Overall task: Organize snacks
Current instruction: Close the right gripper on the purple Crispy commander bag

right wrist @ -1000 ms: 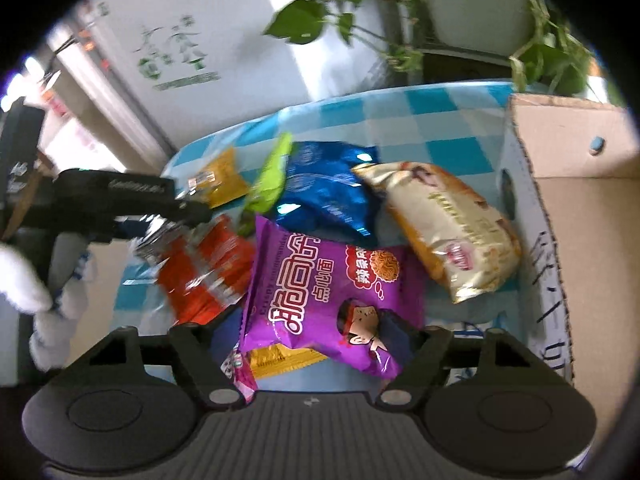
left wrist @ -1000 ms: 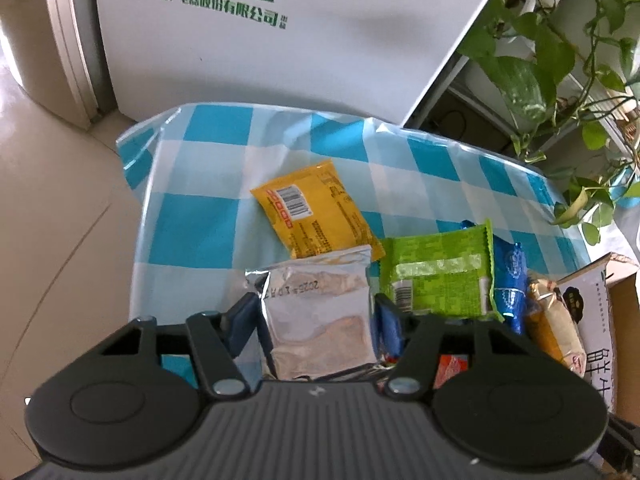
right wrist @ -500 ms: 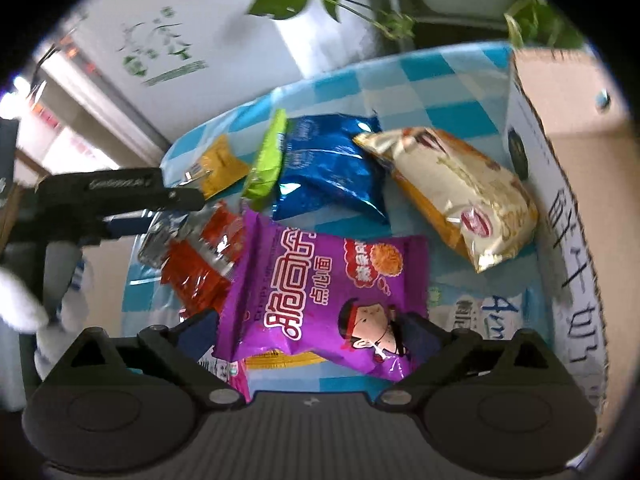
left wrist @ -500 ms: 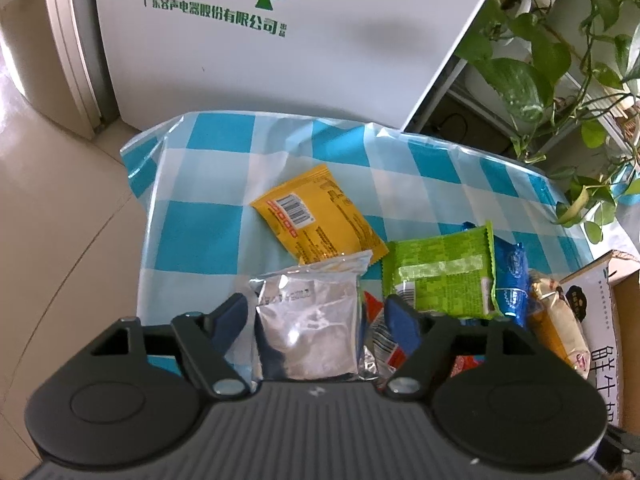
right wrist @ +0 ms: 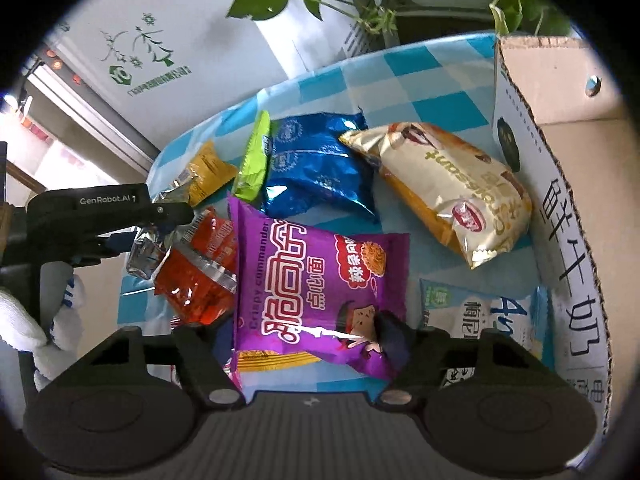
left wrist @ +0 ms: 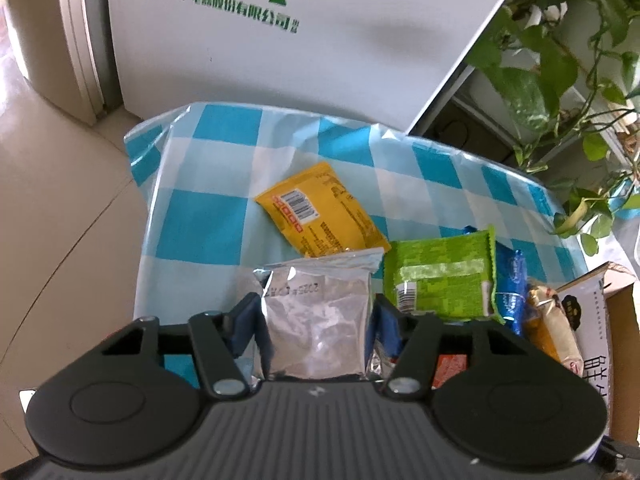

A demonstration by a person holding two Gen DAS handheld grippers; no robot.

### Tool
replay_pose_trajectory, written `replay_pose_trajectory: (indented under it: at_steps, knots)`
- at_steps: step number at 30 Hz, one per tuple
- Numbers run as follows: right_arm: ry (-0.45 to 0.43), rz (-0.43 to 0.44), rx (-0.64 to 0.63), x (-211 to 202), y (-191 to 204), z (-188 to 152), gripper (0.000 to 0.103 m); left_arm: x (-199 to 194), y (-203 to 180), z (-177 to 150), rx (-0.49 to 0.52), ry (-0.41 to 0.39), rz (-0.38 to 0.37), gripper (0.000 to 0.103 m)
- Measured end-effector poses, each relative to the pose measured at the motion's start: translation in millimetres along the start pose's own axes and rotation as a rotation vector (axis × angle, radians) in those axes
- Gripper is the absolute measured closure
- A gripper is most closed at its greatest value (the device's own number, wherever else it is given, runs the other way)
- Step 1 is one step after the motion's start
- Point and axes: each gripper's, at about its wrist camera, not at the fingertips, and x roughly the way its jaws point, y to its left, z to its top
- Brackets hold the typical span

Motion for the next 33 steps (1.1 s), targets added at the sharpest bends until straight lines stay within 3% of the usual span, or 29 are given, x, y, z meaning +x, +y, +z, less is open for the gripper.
replay_pose_trajectory:
  at_steps: [5,16,18,25,26,29,33]
  knots:
    - [-0.023,0.013,-0.025,-9,1,1,0.036,-12,-3,-1,0.022,-0.045,0.001,0.043]
    - [-0.062,0.039,-0.064,-22,3,2,0.043,-30,-9,-8,0.069,-0.11,0.004,0.043]
    - [-0.073,0.053,-0.057,-25,2,3,0.056,-33,-11,-8,0.07,-0.12,-0.002,0.043]
    - [-0.086,0.044,-0.071,-30,1,3,0.056,-37,-15,-9,0.079,-0.134,-0.012,0.043]
    - [-0.094,0.044,-0.081,-32,3,4,0.052,-38,-15,-8,0.08,-0.134,-0.015,0.043]
    - [-0.109,0.052,-0.153,-41,10,5,0.024,-39,-15,-8,0.078,-0.139,-0.021,0.043]
    - [-0.094,0.063,-0.337,-50,21,5,0.016,-43,-15,-8,0.091,-0.143,-0.032,0.043]
